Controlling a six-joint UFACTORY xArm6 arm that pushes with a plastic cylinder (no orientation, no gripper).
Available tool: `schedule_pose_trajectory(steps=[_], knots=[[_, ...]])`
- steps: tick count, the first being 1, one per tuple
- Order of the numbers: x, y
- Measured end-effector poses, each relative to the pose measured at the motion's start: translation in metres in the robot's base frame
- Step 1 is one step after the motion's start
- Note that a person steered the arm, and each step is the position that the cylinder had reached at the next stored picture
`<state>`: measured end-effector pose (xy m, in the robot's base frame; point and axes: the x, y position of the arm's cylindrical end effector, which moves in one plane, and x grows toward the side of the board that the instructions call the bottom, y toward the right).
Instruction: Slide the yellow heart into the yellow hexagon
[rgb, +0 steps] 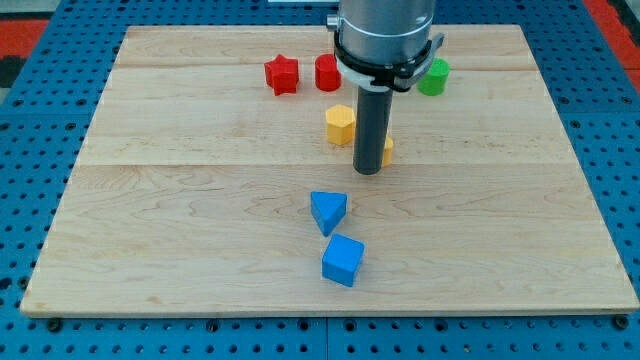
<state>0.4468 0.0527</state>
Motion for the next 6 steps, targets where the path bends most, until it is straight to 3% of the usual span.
schedule_pose_trajectory(steps=[2,4,6], knots=[[-0.018,0.069],[-0.025,-0.031],[-0.028,0.022]])
